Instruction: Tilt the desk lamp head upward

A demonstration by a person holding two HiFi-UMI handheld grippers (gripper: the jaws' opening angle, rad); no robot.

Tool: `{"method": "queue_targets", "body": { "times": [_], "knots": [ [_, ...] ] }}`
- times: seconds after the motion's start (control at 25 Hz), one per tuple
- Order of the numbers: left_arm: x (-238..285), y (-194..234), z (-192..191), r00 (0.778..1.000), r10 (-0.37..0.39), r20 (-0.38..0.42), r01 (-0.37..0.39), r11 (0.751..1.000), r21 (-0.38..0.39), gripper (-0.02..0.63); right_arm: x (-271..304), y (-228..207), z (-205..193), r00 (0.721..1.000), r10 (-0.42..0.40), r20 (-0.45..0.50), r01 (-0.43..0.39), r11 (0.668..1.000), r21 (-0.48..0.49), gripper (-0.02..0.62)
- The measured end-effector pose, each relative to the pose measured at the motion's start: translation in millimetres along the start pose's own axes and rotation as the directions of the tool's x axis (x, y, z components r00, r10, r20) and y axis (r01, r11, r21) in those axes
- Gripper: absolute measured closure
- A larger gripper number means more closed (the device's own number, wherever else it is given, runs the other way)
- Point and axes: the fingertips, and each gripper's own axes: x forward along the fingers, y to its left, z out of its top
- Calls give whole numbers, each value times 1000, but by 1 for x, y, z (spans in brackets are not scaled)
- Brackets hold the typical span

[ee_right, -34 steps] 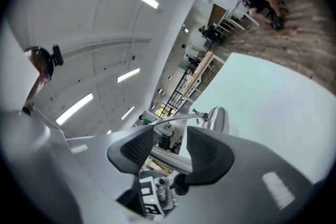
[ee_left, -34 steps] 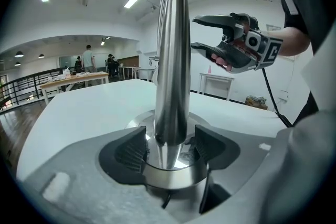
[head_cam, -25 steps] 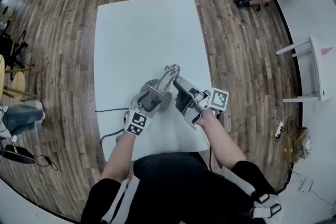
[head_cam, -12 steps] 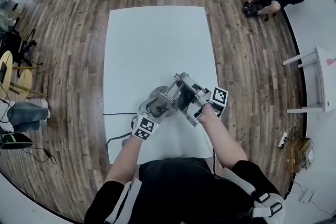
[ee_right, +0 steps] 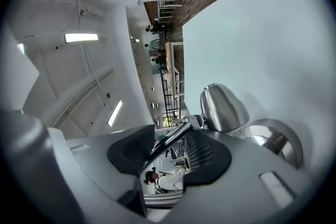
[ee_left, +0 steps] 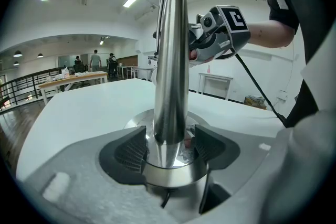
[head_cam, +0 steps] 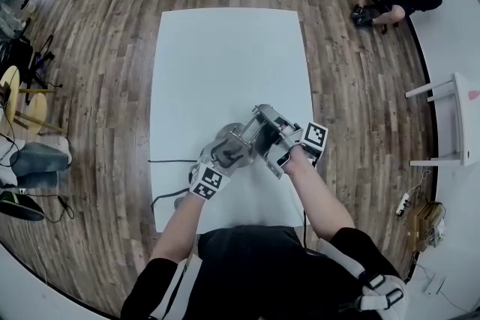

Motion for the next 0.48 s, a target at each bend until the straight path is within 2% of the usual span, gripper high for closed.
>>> {"method": "queue_targets", "body": {
  "times": [0.32,0.48],
  "knots": [
    [3,0,-6,1000,-3,-23,3,1000,0,310,-1,14,5,1000,-5,2,6,991,-132,420],
    [6,0,-4,999,-14,-41,14,1000,-4,310,2,35,14,1000,12,9,-10,975,-223,425]
  ]
}}
